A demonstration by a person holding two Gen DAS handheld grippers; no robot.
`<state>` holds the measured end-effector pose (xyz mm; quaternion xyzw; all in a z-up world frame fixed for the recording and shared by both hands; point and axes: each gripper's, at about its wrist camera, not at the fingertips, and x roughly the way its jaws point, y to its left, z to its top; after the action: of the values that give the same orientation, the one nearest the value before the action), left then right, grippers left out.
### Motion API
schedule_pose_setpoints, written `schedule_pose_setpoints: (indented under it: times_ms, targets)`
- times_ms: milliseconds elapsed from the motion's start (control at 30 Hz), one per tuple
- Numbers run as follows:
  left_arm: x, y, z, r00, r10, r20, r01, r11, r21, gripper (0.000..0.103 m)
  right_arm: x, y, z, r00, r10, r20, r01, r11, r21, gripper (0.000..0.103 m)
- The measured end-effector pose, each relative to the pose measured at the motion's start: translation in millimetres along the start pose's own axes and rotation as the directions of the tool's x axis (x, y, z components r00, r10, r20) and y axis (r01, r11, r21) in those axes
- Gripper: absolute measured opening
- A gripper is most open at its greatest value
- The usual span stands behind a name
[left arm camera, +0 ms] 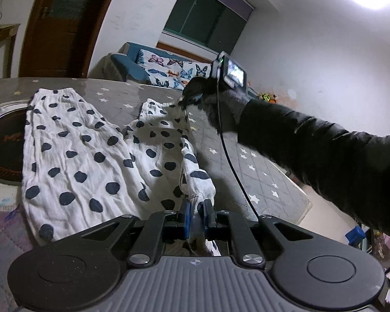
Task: Fold clothes
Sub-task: 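Lift the held cuffs with both grippers and lay one leg over the other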
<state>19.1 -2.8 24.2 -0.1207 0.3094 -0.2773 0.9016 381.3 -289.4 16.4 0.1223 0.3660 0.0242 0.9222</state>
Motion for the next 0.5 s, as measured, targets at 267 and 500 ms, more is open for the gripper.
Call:
schedule_pose_setpoints:
  times_ms: [267, 500]
  targets:
    - [-33.2, 5.0, -9.3, 0.998, 0.023, 0.053, -0.022, 0.999, -0.027, 0.011, -28.4, 92.4, 36.0, 0.987, 0.137, 0.082, -0.131, 0.988, -0.081, 0.002]
    - [-55.9, 19.5, -17.6, 0.995, 0.062, 0.080, -0.056, 0.995, -0.079, 0.010, -10.0, 191.8, 22.9, 0.980, 0.192, 0.056, -0.177, 0.964, -0.196, 0.002]
